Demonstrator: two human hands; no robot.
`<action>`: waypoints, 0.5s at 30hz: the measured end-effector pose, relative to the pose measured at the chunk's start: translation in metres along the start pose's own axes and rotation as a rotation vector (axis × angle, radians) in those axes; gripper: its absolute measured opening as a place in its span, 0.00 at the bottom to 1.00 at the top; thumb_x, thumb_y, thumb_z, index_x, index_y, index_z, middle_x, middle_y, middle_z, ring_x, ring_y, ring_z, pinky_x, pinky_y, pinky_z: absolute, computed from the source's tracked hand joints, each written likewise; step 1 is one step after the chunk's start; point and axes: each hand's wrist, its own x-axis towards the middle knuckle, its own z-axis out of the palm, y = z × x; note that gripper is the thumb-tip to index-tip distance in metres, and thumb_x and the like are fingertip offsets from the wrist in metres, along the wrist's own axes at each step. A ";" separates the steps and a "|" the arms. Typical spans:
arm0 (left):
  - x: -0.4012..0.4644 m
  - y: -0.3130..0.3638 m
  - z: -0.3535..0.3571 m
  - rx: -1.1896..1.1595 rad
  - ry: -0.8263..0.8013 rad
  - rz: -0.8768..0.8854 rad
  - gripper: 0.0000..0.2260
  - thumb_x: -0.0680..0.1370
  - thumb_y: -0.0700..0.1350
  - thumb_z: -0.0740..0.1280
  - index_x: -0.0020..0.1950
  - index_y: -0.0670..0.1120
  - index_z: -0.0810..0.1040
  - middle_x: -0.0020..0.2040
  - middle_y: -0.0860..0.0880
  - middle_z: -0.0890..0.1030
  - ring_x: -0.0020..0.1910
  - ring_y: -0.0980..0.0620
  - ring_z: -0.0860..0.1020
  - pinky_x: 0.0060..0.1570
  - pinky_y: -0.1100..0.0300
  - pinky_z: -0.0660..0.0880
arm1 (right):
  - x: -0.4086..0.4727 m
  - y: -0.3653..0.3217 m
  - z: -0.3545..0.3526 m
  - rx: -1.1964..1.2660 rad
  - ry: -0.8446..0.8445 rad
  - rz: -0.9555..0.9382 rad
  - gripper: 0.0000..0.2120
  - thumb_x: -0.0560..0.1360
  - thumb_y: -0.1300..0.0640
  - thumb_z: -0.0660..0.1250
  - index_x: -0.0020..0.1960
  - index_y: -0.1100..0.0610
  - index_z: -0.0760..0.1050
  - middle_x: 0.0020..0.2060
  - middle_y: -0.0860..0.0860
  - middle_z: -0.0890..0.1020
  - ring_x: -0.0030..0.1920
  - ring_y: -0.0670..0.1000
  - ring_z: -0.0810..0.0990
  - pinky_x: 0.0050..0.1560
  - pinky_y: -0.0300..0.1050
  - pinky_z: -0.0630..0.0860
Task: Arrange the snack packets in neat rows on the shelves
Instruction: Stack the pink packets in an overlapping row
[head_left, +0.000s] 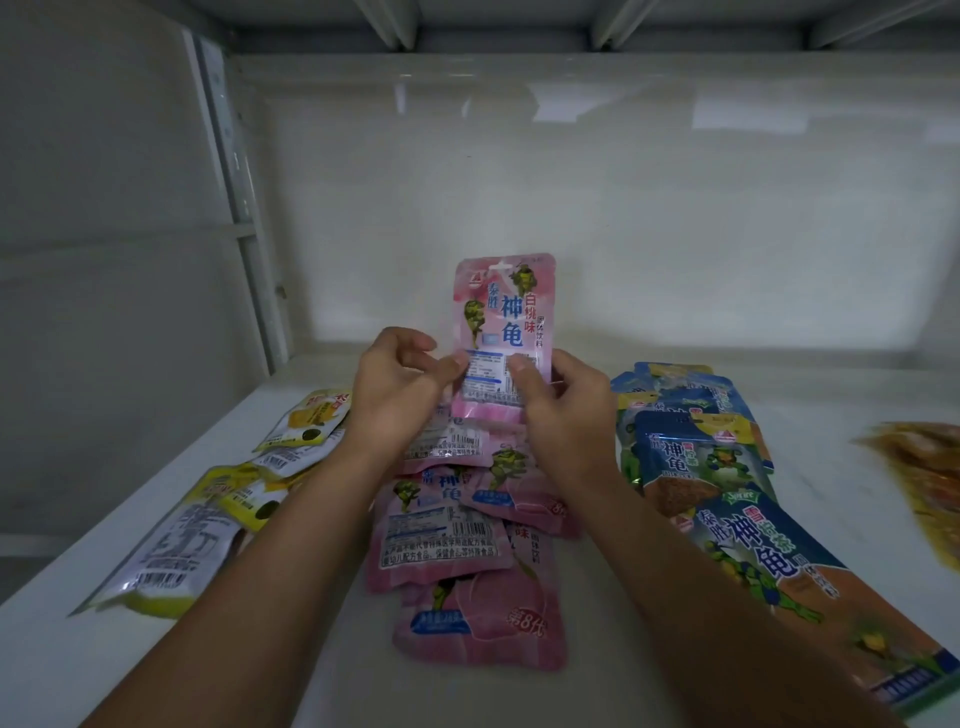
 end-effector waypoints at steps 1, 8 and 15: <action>0.001 -0.001 0.000 0.010 -0.037 0.012 0.09 0.79 0.44 0.76 0.56 0.42 0.81 0.47 0.44 0.84 0.45 0.47 0.84 0.48 0.49 0.83 | 0.000 -0.001 0.001 0.001 0.006 -0.020 0.11 0.82 0.54 0.69 0.43 0.57 0.82 0.31 0.48 0.80 0.33 0.51 0.78 0.35 0.51 0.77; -0.010 0.007 0.007 -0.166 -0.406 -0.118 0.16 0.85 0.52 0.64 0.62 0.42 0.84 0.55 0.42 0.87 0.57 0.43 0.86 0.63 0.47 0.80 | -0.006 -0.004 0.012 -0.001 -0.125 -0.018 0.15 0.85 0.54 0.61 0.56 0.61 0.84 0.52 0.54 0.83 0.53 0.50 0.81 0.58 0.52 0.78; -0.003 0.003 0.004 -0.270 -0.290 -0.203 0.10 0.86 0.41 0.63 0.58 0.38 0.84 0.53 0.39 0.87 0.52 0.42 0.85 0.55 0.49 0.82 | 0.002 0.007 0.008 -0.030 -0.037 0.196 0.18 0.77 0.48 0.73 0.64 0.54 0.77 0.56 0.53 0.80 0.54 0.56 0.83 0.56 0.57 0.81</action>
